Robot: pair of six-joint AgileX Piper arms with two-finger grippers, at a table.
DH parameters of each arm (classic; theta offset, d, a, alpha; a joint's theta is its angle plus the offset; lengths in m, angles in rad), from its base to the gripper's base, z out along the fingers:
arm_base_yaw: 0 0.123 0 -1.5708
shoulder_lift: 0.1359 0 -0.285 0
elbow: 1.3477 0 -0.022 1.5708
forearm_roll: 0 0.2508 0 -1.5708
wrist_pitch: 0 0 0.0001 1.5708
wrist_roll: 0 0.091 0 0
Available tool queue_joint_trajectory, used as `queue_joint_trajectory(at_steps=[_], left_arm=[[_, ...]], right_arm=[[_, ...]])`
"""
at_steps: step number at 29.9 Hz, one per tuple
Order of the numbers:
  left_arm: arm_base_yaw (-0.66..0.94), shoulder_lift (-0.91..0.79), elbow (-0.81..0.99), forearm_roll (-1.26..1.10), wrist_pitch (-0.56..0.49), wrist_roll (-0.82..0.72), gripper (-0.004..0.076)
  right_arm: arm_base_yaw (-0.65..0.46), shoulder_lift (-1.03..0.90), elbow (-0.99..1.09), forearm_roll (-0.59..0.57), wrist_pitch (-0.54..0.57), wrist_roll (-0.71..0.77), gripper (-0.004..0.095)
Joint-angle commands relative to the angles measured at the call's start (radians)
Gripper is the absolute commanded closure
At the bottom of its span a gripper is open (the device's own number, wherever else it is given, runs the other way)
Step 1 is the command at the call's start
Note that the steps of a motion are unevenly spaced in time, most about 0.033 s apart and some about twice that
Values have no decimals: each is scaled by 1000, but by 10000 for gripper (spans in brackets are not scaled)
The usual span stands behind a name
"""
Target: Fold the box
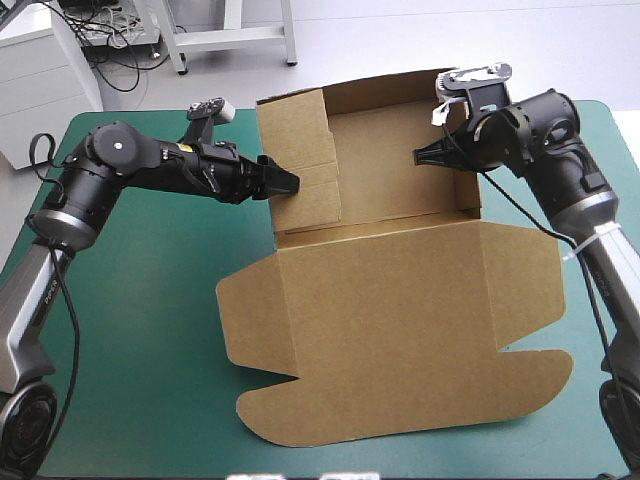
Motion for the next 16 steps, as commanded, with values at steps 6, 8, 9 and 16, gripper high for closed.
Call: queue_joint_trajectory(at_steps=[6,8,9,16], left_arm=[[-125,-45,-68,356,-131,-359,241],[-147,-45,-68,402,-131,-384,241],[-160,-45,-66,427,-134,-397,241],[-195,-45,-62,597,-183,-531,251]], right_arm=[[129,-50,-28,-121,-60,103,916],[139,-50,-28,-143,-60,120,915],[145,-50,-28,-151,-60,126,916],[147,-50,-28,-151,-53,146,916]])
